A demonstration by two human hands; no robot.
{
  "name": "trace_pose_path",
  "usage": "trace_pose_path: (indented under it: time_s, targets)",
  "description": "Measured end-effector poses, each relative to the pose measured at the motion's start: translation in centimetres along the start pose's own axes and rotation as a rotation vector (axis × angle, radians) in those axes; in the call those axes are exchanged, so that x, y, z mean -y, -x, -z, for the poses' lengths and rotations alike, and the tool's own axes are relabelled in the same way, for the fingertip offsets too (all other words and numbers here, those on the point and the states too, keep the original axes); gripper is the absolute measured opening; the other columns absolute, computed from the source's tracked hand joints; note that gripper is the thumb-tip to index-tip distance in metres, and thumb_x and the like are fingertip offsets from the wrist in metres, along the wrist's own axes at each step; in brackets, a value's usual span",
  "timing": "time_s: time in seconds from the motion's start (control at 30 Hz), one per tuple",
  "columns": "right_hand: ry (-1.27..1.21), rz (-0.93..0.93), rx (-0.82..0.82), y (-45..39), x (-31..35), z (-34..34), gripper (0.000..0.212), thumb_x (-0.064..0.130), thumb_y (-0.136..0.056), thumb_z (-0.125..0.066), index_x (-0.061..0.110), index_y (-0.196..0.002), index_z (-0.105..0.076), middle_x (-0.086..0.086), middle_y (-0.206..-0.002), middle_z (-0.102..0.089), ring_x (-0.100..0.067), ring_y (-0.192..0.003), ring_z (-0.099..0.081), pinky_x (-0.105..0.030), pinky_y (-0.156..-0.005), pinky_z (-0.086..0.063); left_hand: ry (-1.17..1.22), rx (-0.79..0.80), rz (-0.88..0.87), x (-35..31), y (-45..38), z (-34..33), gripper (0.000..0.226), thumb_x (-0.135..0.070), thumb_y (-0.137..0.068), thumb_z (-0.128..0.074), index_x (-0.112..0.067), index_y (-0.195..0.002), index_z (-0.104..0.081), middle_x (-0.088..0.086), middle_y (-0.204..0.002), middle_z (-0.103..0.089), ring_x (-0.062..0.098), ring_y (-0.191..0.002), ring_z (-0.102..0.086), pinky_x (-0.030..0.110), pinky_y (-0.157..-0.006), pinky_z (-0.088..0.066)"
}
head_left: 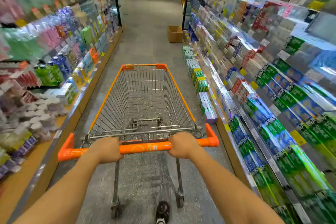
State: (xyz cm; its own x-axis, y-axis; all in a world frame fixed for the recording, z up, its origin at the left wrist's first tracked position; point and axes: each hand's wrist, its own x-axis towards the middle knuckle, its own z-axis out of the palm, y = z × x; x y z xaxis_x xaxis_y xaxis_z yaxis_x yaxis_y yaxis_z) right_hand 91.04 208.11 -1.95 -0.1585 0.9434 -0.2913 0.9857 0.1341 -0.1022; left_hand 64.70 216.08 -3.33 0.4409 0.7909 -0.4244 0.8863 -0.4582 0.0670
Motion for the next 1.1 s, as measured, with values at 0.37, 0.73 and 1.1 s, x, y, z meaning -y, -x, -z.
trace_pose_path:
  time_s: [0.37,0.73,1.1]
  targets:
    - [0.000,0.010,0.039,-23.0,-13.2,7.1,0.020,0.032,-0.080,-0.055,0.013,-0.083,-0.063,-0.006,-0.073,-0.059,-0.026,-0.066,-0.056,-0.029,-0.058,-0.040,0.054,0.049,0.036,2.0,-22.6,11.6,0.023,-0.035,-0.076,-0.057,-0.023,-0.060,-0.046,-0.003,-0.063,-0.054,0.015,-0.056,-0.049,0.026,-0.051,-0.037]
    - [0.025,-0.003,-0.004,-46.9,-24.4,16.1,0.018,0.031,-0.083,-0.055,0.014,-0.078,-0.057,-0.008,-0.078,-0.061,-0.028,-0.071,-0.057,-0.029,-0.060,-0.038,0.027,0.012,0.025,7.9,-48.2,23.5,0.020,-0.042,-0.074,-0.057,-0.023,-0.074,-0.060,-0.002,-0.075,-0.063,0.015,-0.066,-0.058,0.028,-0.059,-0.044]
    - [0.041,0.019,0.030,-68.3,-34.7,23.6,0.020,0.031,-0.083,-0.053,0.014,-0.088,-0.061,-0.009,-0.085,-0.066,-0.029,-0.080,-0.062,-0.030,-0.063,-0.042,0.029,0.010,-0.034,12.6,-70.7,34.4,0.024,-0.031,-0.072,-0.053,-0.019,-0.055,-0.041,-0.003,-0.056,-0.045,0.016,-0.054,-0.043,0.026,-0.049,-0.031]
